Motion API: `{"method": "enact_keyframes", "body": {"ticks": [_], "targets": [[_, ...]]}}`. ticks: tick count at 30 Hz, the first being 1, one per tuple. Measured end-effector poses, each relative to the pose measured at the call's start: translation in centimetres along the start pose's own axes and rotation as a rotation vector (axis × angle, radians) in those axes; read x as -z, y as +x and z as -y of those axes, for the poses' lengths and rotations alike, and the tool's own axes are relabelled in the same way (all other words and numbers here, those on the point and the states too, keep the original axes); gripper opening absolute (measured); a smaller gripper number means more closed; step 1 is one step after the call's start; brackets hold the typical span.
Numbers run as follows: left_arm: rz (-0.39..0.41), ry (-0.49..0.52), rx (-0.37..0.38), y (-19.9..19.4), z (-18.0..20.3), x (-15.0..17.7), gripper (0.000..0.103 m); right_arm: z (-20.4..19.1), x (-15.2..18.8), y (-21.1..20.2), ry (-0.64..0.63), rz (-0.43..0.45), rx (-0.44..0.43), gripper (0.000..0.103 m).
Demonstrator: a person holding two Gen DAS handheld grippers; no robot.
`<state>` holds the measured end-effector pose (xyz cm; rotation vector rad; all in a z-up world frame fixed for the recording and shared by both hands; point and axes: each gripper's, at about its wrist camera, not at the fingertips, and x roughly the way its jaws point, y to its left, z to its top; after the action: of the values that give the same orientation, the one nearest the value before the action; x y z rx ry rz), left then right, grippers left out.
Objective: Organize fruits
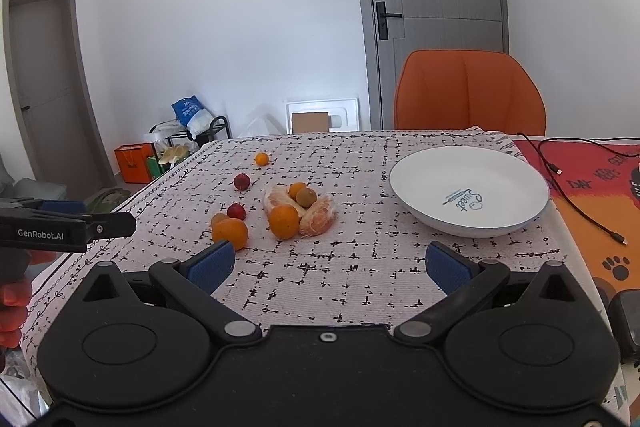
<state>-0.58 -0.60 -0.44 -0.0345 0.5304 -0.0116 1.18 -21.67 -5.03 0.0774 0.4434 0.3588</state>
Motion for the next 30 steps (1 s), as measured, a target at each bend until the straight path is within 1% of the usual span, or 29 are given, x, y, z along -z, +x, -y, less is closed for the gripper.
{"method": "enact_keyframes", "body": {"ticks": [7, 15, 24, 30], "targets": [[0.003, 0.008, 0.001, 0.2, 0.1, 0.0, 0.103, 0.1, 0.0, 0.1, -0.001, 0.011, -0.011, 0.103], [-0.013, -0.010, 0.027, 1.1, -0.1, 0.0, 0.103, 0.4, 0.0, 0.4, 0.000, 0.017, -0.036, 0.103], [-0.014, 0.011, 0.037, 1.9, 0.9, 0.4, 0.103, 0.5, 0.0, 1.6, -0.010, -0.001, -0.049, 0.103], [-0.016, -0.001, 0.054, 2.8, 1.2, 0.5, 0.101, 0.6, 0.1, 2.4, -0.010, -0.015, -0.078, 0.103]]}}
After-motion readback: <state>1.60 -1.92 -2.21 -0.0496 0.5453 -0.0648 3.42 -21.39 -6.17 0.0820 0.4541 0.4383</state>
